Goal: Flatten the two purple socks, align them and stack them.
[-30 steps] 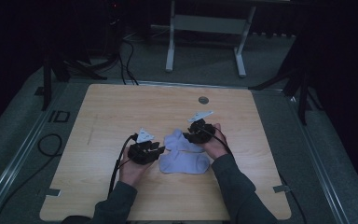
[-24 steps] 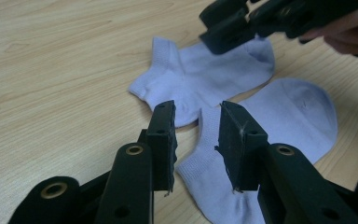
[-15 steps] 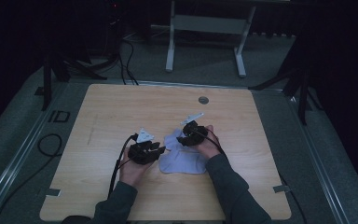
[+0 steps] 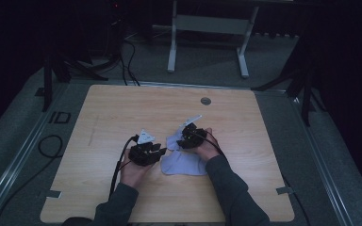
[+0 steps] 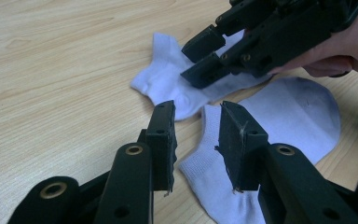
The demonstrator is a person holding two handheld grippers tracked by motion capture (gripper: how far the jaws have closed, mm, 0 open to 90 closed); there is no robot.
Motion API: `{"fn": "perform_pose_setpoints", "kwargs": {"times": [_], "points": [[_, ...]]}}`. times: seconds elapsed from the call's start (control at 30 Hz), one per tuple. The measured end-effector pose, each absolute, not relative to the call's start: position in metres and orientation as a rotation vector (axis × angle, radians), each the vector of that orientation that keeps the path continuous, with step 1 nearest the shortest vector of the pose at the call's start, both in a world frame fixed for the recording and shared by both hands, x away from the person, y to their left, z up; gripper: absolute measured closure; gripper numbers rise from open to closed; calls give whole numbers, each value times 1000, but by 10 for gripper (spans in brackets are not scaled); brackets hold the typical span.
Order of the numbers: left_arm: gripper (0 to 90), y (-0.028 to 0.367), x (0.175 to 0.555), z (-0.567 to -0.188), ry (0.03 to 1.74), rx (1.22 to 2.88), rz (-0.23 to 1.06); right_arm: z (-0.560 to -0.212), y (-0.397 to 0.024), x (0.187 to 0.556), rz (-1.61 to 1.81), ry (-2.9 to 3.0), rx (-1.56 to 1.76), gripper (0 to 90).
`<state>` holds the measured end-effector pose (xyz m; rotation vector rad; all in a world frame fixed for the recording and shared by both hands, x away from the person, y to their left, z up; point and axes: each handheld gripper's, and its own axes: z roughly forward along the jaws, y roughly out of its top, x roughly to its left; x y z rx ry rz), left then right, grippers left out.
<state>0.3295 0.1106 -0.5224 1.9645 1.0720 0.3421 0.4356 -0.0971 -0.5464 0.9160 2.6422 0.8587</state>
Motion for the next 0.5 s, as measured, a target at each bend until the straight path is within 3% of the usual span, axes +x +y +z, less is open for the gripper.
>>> {"fn": "perform_pose_setpoints", "kwargs": {"times": [0.33, 0.5], "points": [[658, 110, 329, -523, 1069, 1970, 338, -546, -102, 440, 843, 2594, 948, 855], [658, 109, 329, -523, 1069, 1972, 338, -546, -101, 439, 826, 2586, 921, 867]]}}
